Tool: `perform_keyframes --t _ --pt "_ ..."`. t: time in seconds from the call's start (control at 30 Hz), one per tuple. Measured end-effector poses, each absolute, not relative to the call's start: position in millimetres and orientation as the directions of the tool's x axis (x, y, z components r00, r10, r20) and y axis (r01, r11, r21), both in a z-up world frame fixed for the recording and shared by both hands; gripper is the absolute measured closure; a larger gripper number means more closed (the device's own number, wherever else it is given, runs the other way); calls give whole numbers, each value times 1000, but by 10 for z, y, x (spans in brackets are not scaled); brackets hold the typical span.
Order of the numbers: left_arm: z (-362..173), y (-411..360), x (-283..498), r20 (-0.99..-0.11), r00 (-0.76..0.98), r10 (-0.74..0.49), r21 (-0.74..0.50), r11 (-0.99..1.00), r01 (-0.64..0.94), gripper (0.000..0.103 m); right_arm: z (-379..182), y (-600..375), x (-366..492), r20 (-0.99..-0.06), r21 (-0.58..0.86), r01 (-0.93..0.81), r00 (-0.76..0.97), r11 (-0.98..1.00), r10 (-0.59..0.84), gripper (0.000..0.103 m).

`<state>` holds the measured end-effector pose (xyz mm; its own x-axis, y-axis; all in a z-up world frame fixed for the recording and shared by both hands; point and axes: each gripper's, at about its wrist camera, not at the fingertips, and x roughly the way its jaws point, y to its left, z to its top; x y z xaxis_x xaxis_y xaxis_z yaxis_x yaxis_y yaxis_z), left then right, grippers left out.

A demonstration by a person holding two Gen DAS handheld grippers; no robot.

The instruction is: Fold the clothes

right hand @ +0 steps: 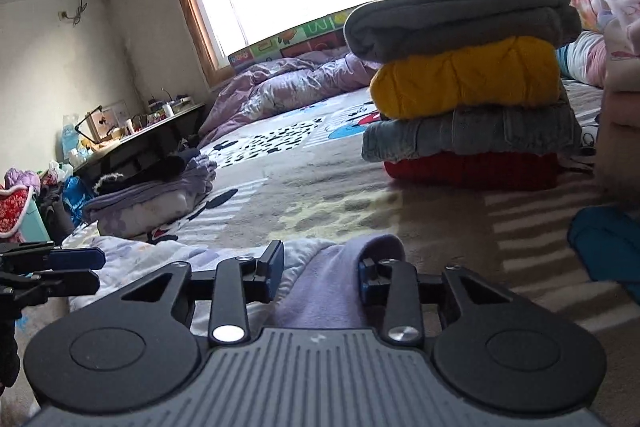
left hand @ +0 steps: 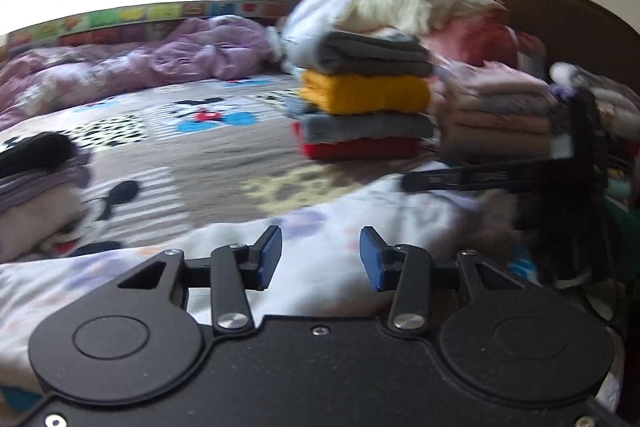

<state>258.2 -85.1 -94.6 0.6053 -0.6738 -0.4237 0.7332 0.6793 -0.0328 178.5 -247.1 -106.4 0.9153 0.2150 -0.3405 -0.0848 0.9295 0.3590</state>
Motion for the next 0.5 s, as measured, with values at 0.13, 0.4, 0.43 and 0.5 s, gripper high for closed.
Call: perform_keyframes --t 0.13,0.4,0.43,0.5 --pt "-1167 -1128 2660 -501 582 -640 -34 687 726 67 -1087 -2448 1813 -358 346 -81 909 935 211 65" --pt "-1302 -1208 2766 -574 557 -601 -20 689 724 65 -1089 -2584 1736 -361 378 -75 906 923 221 64" --pt "-1267 -1178 2755 -568 546 -616 -34 681 732 66 -1081 -2598 1716 -360 380 -74 906 922 221 63" --pt "-1159 -1075 2726 -544 546 -638 -55 676 735 65 -1053 -2627 1642 -363 374 -64 908 925 209 52"
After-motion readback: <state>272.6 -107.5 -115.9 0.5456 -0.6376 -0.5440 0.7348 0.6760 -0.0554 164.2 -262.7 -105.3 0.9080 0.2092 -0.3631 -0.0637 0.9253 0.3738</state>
